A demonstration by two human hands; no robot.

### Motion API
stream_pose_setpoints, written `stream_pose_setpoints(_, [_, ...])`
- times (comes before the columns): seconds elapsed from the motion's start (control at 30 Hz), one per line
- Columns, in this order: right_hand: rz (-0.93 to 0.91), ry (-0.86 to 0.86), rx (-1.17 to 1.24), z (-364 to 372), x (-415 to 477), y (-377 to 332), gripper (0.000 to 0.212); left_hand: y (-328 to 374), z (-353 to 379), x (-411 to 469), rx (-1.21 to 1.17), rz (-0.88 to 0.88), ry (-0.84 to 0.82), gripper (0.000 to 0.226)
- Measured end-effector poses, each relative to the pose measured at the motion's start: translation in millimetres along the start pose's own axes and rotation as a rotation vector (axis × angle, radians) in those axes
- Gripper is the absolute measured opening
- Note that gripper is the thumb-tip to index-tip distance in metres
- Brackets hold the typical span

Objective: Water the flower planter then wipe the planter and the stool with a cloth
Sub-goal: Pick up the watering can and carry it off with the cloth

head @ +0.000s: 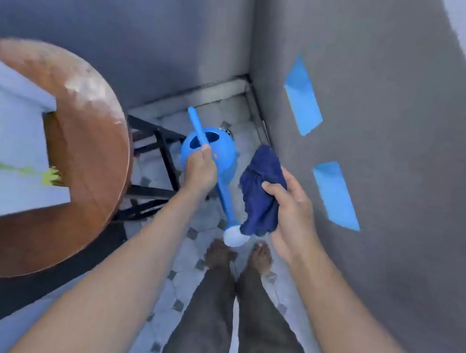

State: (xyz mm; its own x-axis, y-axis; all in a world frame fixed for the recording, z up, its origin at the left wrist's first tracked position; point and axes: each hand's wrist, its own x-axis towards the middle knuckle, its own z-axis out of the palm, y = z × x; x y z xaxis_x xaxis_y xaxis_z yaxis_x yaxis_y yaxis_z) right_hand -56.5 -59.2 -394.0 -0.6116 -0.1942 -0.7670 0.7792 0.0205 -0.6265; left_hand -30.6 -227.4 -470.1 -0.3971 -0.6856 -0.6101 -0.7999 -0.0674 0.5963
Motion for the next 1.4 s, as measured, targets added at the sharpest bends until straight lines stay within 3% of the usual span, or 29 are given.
stream_pose_setpoints(0.13, [0.056,-0.018,0.022,-3.0,105.8,66.9,0.054,-45.6,58.2,100.9,0.045,-0.042,0.003,0.052])
stream_pose_setpoints(0.3, [0.267,-0.129,0.137,-20.9,193.9,117.7,0.048,-87.9,112.6,215.0,0.107,-0.072,-0.002,0.042])
stream_pose_setpoints(0.5, [0.237,-0.13,0.193,-21.0,268.1,140.6,0.027,-93.9,136.4,283.2,0.161,-0.01,-0.078,0.039])
stream_pose_setpoints(0.63, [0.209,-0.196,0.122,-7.9,296.8,136.7,0.032,-115.5,145.1,299.6,0.108,0.058,-0.062,0.024])
stream_pose_setpoints(0.73, [0.185,-0.282,0.081,11.3,313.3,121.1,0.035,-112.4,137.0,298.5,-0.057,0.017,0.073,0.058])
stream_pose_setpoints(0.77, [0.171,-0.321,0.079,18.9,318.3,115.4,0.032,-107.8,131.3,290.5,-0.165,-0.036,0.029,0.072])
stream_pose_setpoints(0.87, [0.143,-0.441,0.077,45.8,338.9,98.5,0.03,-103.2,107.2,273.1,-0.594,-0.177,-0.402,0.097])
stream_pose_setpoints(0.93, [0.14,-0.541,-0.01,64.1,352.4,88.6,0.037,-110.6,97.7,271.0,-0.688,-0.14,-0.53,0.094])
stream_pose_setpoints(1.0, [0.151,-0.631,-0.167,80.2,364.4,80.3,0.06,-112.7,99.0,271.9,-0.765,-0.071,-0.496,0.071])
stream_pose_setpoints(1.07, [0.112,-0.618,-0.341,97.2,377.4,76.8,0.062,-111.0,104.0,277.4,-0.89,-0.038,-0.357,0.063])
stream_pose_setpoints(1.13, [-0.004,-0.532,-0.511,111.0,391.8,76.1,0.049,-109.4,107.9,286.5,-0.977,-0.047,-0.176,0.058])
stream_pose_setpoints(1.27, [-0.282,-0.33,-0.789,121.7,427.2,75.5,0.047,-109.5,111.7,303.5,-0.853,-0.098,0.036,0.046])
stream_pose_setpoints(1.33, [-0.342,-0.31,-0.942,117.2,437.2,79.4,0.052,-114.4,117.2,305.5,-0.709,-0.183,-0.038,0.043])
stream_pose_setpoints(1.4, [-0.305,-0.427,-1.135,110.3,440.1,91.7,0.053,-117.9,122.5,300.6,-0.572,-0.263,-0.206,0.043])
